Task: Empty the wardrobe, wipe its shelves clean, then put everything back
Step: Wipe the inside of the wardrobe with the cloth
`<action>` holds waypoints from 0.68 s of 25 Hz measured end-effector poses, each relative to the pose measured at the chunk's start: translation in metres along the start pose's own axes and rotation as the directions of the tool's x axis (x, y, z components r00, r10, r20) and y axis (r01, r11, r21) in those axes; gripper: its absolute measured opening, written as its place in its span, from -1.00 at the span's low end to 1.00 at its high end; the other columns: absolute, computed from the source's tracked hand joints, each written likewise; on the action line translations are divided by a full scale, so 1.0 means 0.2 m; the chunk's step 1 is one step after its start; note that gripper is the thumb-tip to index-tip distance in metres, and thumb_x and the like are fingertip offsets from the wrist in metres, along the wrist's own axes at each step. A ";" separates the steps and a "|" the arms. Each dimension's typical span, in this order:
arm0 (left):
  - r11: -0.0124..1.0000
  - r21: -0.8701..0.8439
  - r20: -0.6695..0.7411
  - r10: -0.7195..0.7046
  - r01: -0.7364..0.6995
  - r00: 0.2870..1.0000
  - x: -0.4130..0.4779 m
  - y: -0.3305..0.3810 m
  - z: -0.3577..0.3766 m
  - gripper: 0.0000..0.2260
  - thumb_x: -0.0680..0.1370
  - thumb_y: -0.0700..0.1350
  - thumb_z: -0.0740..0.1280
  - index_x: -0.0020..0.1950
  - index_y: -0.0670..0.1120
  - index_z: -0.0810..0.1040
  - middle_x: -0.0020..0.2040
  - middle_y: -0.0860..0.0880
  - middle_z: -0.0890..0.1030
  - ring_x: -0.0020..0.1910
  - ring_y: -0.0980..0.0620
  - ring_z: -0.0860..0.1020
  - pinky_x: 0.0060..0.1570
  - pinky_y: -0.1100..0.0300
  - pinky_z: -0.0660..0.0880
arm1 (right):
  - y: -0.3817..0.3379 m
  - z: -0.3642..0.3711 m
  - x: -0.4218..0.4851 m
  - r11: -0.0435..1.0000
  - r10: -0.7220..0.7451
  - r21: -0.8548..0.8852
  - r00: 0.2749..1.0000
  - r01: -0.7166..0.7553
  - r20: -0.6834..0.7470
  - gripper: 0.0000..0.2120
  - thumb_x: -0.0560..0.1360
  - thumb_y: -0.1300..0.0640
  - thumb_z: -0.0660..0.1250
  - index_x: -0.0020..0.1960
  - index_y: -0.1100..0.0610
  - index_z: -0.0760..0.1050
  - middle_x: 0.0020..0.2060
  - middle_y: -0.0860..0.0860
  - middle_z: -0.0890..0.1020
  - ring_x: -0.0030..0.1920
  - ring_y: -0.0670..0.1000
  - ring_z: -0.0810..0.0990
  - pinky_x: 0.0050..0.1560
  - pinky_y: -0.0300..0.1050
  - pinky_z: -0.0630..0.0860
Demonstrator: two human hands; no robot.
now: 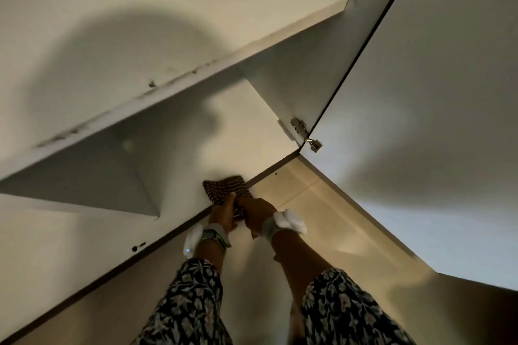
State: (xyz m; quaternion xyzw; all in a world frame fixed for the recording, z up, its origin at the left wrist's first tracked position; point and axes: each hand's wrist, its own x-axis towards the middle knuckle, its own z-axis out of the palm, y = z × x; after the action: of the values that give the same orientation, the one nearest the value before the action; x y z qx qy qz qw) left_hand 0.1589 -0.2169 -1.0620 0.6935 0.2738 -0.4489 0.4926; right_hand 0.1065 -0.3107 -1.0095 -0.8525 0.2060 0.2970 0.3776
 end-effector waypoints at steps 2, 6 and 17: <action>1.000 0.015 -0.051 0.004 -0.003 0.999 -0.19 -0.03 -0.03 -0.57 0.59 0.08 0.21 0.36 -0.15 0.42 0.24 -0.17 0.54 0.16 -0.18 0.54 -0.02 0.09 0.50 | -0.10 -0.02 -0.21 0.998 -0.006 0.065 0.999 0.004 0.034 -0.61 0.59 0.21 0.14 0.40 0.05 0.35 0.28 0.09 0.51 0.24 0.14 0.50 0.16 -0.10 0.42; 0.976 0.190 -0.036 0.114 -0.106 0.993 -0.61 0.03 -0.12 -0.64 0.57 -0.03 0.24 0.33 -0.13 0.46 0.27 -0.19 0.53 0.18 -0.20 0.52 0.23 -0.10 0.46 | -0.26 -0.16 -0.61 0.942 0.116 0.312 0.992 -0.124 0.044 -0.66 0.62 0.00 0.11 0.37 0.03 0.39 0.31 0.05 0.49 0.29 0.10 0.44 0.22 -0.17 0.30; 0.946 0.109 0.183 0.284 -0.307 0.941 -2.41 0.28 -0.20 -0.65 0.54 0.07 0.30 0.29 -0.02 0.49 0.19 -0.07 0.57 0.15 -0.10 0.54 0.25 -0.05 0.46 | -0.72 -0.69 -1.98 0.662 0.525 0.685 0.840 -0.304 -0.134 -0.42 0.55 -0.24 0.11 0.34 0.17 0.39 0.28 0.18 0.51 0.25 0.18 0.49 0.24 -0.05 0.40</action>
State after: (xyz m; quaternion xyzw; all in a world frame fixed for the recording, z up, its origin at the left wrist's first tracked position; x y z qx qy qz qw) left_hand 0.0040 -0.1701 -0.6032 0.7191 0.0935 -0.4431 0.5270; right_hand -0.0547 -0.2755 -0.5970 -0.6368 0.5441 0.1452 0.5266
